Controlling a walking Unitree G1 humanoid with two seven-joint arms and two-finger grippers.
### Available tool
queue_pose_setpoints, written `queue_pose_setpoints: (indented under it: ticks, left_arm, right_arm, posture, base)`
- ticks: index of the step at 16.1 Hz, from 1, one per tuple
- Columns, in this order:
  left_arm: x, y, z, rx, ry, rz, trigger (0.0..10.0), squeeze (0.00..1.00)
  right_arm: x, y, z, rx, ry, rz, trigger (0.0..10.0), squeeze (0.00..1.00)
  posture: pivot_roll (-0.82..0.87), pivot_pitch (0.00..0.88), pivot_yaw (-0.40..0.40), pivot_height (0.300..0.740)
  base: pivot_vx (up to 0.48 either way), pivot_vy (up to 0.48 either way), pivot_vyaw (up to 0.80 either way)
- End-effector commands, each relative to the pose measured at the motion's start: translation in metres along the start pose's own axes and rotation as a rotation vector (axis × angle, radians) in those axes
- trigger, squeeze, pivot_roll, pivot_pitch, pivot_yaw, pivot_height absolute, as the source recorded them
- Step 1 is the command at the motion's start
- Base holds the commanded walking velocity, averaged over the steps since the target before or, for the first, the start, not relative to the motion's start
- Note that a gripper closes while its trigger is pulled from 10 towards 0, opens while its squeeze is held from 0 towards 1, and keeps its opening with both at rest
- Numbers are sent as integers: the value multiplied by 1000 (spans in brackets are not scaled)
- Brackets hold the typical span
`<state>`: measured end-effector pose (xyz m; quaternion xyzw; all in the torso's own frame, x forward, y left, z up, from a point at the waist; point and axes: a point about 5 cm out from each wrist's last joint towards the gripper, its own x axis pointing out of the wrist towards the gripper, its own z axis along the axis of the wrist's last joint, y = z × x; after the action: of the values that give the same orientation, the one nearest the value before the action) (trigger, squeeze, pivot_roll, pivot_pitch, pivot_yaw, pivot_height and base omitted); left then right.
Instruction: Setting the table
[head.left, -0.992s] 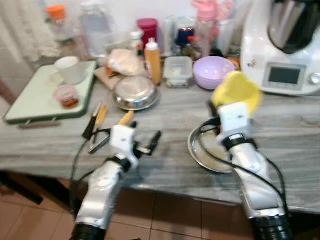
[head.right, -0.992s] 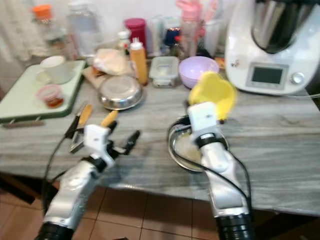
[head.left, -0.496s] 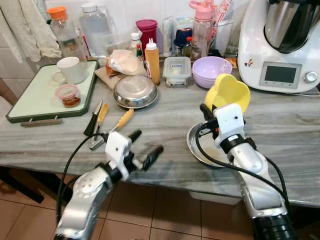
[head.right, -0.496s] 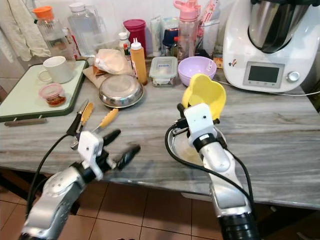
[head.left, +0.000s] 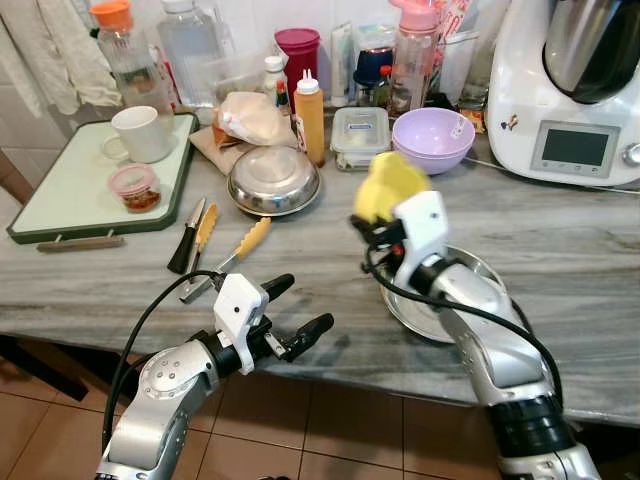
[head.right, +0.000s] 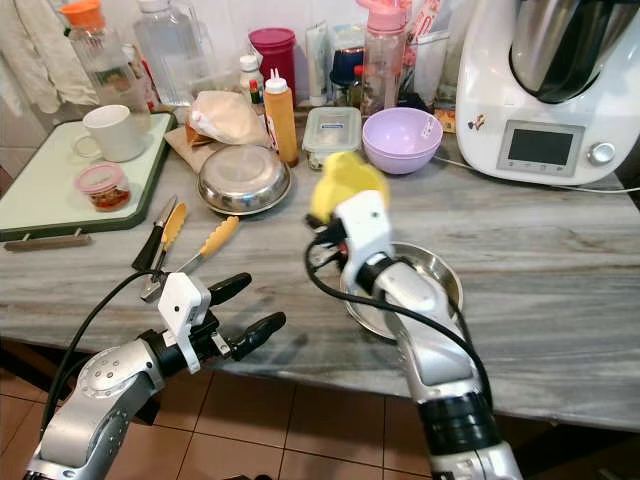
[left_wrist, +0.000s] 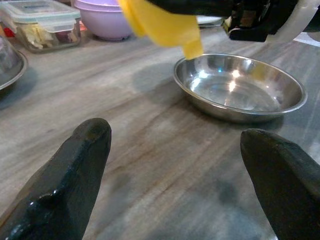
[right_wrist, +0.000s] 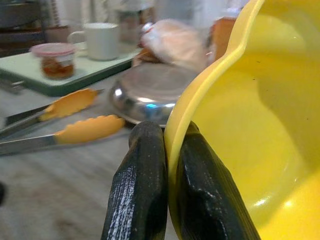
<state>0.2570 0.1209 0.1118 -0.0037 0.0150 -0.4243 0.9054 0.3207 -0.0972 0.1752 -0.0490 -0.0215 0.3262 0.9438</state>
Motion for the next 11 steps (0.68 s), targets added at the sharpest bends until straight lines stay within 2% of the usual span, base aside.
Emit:
queue_pose_setpoints:
  ticks: [1,3,6,9,11]
  left_arm:
    - [-1,-1,3,14,-2,-10,10000,0]
    - [-1,-2,1,8,9,-5,10000,0]
    - [-1,-5,0,11,14,-18,10000,0]
    - [0,-6,2,16,8,-15,10000,0]
    - [2,-8,4,12,3,-18,10000,0]
  right_arm:
    - [3,4,2,23,18,48,10000,0]
    - [4,6,1,79,50,99,10000,0]
    - [6,12,1,114,103,134,10000,0]
    - [10,11,4,162,158,86,10000,0]
    - [14,9,13,131,155,67,10000,0]
  posture:
    - [-22,82,56,740]
    - [-19,82,53,740]
    - [-18,80,53,740]
    - [-21,80,54,740]
    - [-24,81,56,740]
  base:
    - [0,0,0]
    - [0,0,0]
    - [0,0,0]
    - [0,0,0]
    - [0,0,0]
